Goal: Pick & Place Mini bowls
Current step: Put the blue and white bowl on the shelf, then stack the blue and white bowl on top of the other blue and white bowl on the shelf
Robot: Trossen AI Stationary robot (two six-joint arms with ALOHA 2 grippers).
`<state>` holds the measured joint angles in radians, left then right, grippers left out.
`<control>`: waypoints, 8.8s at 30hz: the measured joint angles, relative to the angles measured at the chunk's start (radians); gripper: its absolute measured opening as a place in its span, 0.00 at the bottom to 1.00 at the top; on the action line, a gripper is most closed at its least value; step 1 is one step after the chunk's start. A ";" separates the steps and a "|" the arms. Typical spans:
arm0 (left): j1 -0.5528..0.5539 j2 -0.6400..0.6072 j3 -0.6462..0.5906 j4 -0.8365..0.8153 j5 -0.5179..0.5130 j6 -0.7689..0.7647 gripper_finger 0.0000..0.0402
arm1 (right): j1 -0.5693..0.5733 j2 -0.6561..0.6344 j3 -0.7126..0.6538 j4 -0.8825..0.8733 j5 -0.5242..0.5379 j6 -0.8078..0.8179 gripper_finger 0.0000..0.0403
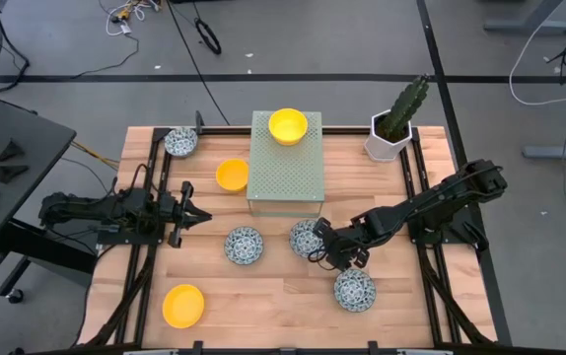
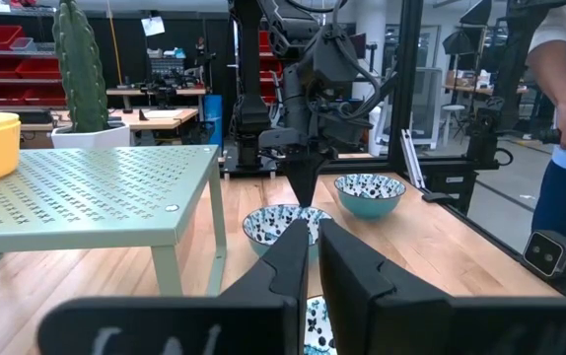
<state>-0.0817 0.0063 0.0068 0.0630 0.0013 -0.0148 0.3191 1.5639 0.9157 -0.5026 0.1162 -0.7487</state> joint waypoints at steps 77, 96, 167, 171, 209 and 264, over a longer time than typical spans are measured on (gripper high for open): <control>0.000 0.000 0.000 0.000 0.000 0.000 0.09 | -0.010 0.024 0.001 0.007 0.030 -0.003 0.01; 0.000 0.000 0.000 0.000 0.000 0.000 0.09 | 0.011 -0.009 0.177 -0.221 0.033 0.038 0.00; 0.000 0.000 0.000 0.000 0.000 0.000 0.09 | -0.280 0.035 0.658 -0.439 0.145 0.033 0.00; 0.000 0.000 0.000 0.000 0.000 0.000 0.09 | -0.308 0.059 0.658 -0.425 0.176 0.016 0.00; 0.000 0.000 0.000 -0.001 0.000 0.000 0.09 | -0.316 0.132 0.657 -0.443 0.183 0.026 0.00; 0.000 0.000 0.000 -0.001 0.000 0.000 0.09 | -0.098 -0.073 0.657 -0.622 0.118 0.224 0.30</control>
<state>-0.0818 0.0063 0.0070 0.0624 0.0013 -0.0150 0.2206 1.4905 1.5726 -1.1250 0.2339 -0.5246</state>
